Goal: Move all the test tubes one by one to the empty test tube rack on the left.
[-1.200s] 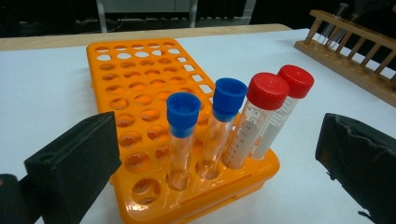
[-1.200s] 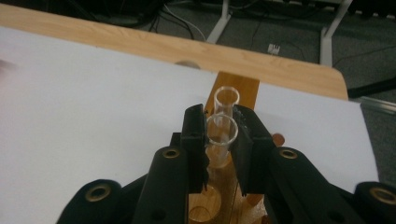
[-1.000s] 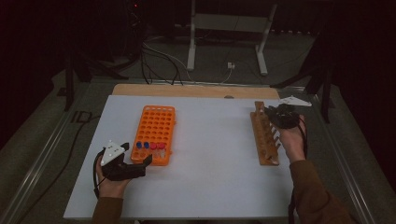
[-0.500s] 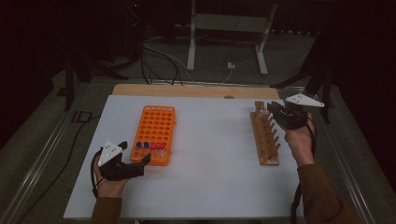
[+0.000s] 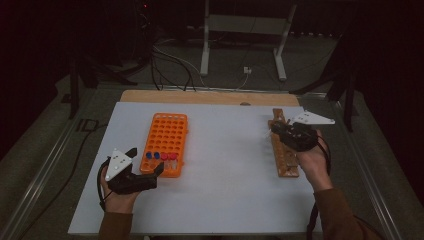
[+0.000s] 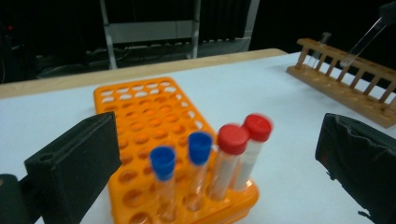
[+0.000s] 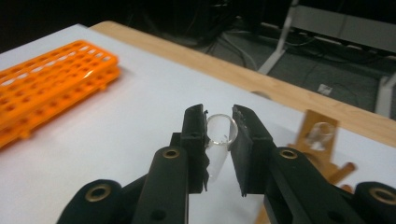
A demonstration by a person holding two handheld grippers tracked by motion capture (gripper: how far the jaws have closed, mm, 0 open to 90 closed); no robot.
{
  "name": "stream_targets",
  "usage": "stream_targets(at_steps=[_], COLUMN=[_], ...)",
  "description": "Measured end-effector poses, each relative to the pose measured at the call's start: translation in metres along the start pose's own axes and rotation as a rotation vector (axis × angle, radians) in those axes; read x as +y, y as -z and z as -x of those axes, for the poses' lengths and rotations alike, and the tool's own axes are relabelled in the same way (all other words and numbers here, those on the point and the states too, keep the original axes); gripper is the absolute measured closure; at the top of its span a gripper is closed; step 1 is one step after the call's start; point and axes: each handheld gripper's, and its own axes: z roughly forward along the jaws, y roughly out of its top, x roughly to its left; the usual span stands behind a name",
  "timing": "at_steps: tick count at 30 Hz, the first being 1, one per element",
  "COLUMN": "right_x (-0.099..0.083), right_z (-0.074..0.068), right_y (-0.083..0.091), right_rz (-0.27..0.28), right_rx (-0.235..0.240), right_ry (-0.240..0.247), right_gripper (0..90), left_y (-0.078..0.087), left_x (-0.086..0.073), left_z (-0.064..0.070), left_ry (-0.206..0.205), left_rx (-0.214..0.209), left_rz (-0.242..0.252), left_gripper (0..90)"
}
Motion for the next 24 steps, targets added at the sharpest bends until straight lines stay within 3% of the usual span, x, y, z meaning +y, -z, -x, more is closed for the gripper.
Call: stream_targets(at_steps=[6, 13, 24], right_x=[0.0, 0.001, 0.005], right_z=[-0.024, -0.051, -0.081], right_y=[-0.004, -0.01, -0.017], right_rz=[-0.02, -0.032, -0.043], right_rx=[0.084, 0.151, 0.244], right_ry=[0.022, 0.043, 0.046], right_gripper=[76.6, 76.6, 76.5], left_y=[-0.004, -0.015, -0.04], left_x=[0.011, 0.022, 0.03], left_z=[0.015, 0.033, 0.066], left_ry=[-0.044, -0.082, -0.106], left_rx=[0.0, -0.043, -0.107], left_rz=[0.024, 0.027, 0.046], left_gripper=[0.6, 0.6, 0.6])
